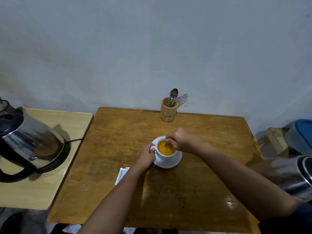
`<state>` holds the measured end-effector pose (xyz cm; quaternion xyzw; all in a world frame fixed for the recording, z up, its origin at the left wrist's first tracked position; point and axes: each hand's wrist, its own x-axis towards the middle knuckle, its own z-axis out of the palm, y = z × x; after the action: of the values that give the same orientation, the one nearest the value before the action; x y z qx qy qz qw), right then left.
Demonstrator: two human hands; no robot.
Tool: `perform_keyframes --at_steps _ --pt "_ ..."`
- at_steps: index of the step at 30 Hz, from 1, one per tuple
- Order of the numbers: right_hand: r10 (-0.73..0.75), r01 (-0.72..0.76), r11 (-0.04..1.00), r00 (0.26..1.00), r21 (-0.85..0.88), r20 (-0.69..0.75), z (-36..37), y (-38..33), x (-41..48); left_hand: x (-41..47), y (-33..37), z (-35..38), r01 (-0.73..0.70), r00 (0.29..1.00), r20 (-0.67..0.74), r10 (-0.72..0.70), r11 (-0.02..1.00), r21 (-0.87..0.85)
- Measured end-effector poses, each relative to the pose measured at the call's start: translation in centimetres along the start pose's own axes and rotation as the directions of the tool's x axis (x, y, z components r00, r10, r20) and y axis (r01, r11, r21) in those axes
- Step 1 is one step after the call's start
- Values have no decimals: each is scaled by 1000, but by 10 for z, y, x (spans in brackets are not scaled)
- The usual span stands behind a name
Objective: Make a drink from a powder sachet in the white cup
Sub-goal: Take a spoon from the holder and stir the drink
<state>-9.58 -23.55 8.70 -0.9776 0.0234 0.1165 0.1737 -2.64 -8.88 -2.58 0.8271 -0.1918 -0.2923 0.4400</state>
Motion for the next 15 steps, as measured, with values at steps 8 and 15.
perform_keyframes --at_steps 8,15 --pt "78 -74 973 997 219 -7 -3 -6 6 -1 1 -2 2 1000 11 -2 1000 -21" --pt "125 -80 938 986 338 -112 6 -9 8 -3 0 -1 2 1000 -1 -2 999 -45"
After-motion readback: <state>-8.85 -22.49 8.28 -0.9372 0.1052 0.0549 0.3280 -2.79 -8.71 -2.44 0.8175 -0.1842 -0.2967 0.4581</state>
